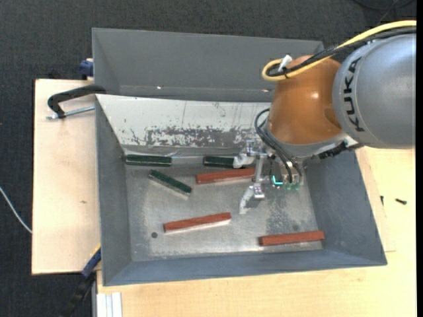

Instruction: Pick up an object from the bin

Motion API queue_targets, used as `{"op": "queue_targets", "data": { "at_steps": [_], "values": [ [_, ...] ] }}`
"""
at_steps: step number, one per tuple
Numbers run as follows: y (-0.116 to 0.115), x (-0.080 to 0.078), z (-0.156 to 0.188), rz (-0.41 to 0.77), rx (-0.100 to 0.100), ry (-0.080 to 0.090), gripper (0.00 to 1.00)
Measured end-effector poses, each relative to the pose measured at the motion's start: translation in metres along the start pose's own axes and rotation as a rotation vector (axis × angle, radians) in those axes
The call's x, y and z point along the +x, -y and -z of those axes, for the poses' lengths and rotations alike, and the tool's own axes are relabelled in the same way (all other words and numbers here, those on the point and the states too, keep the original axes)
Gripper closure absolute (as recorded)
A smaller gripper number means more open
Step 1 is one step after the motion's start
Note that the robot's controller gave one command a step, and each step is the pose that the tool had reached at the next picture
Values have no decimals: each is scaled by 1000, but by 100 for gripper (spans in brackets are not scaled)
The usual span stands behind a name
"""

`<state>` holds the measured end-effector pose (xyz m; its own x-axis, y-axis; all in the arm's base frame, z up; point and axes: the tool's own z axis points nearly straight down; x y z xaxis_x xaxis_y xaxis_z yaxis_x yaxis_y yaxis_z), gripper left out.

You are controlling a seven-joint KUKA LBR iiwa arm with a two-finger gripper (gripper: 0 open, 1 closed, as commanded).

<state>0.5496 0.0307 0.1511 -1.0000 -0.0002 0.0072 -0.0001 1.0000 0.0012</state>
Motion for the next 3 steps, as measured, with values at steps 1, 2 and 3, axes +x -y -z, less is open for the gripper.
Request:
{"op": "queue_targets", "data": {
  "at_steps": [1,2,3],
  "values": [
    [0,-2,4,0,0,8,0],
    [-44,22,-74,93,1,4,100],
    [-44,22,-74,93,1,4,100]
  ]
}}
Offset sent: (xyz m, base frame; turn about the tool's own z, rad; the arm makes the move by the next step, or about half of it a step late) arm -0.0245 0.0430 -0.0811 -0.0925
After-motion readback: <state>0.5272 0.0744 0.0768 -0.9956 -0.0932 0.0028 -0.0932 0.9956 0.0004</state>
